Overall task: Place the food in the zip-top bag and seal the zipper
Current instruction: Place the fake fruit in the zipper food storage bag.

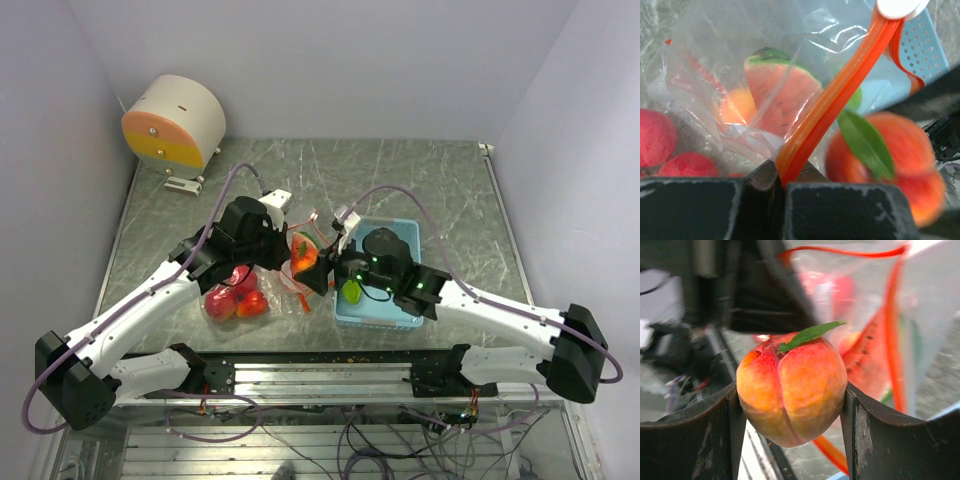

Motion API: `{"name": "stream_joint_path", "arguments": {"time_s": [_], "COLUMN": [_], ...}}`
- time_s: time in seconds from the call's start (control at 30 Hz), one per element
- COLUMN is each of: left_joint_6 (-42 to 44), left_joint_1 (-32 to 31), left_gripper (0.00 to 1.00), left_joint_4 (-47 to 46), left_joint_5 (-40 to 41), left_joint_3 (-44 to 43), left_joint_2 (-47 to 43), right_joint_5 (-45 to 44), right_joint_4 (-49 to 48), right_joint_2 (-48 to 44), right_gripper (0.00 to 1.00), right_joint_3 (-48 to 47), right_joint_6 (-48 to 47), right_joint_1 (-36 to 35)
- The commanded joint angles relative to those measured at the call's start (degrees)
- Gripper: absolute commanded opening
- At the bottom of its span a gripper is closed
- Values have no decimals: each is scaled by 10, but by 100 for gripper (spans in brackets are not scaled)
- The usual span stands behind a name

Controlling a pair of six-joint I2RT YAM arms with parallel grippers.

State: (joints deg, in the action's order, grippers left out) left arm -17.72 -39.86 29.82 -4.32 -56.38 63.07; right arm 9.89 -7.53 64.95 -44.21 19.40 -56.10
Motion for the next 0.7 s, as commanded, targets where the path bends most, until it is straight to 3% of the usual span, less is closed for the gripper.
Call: {"name": "stream_joint_path", "arguments": {"time_s": [0.0,0.17,0.23,0.27,0.33,0.37,0.67], "left_joint_6": [-4,-3,-3,-4,-4,-2,-1], "left_joint_1": [-1,-1,-1,-1,-1,-1,-1], "left_gripper": [7,7,7,7,7,7,7], "left_joint_4": [-3,12,10,8,7,8,2], "left_joint_5": [-16,-15,-17,-19,-20,-21,-12], "left_joint_3": [-12,-14,-15,-15,-18,-21,-27], "left_joint_2": [-14,-31,-35,-34,-31,-27,-14], "right_joint_5": [-199,-329,-340,-336,-320,-312,-289], "right_joint_4": [24,24,31,32,20,18,48], "right_joint_2": [32,51,72,82,101,107,76], "right_gripper": [33,37,46,56,91,99,100], "right_joint_3": [-45,-52,-67,-75,-86,-91,-110], "right_joint_6": [11,10,4,4,-2,-5,-14], "right_joint_1": [0,0,0,-1,-7,-11,-34]}}
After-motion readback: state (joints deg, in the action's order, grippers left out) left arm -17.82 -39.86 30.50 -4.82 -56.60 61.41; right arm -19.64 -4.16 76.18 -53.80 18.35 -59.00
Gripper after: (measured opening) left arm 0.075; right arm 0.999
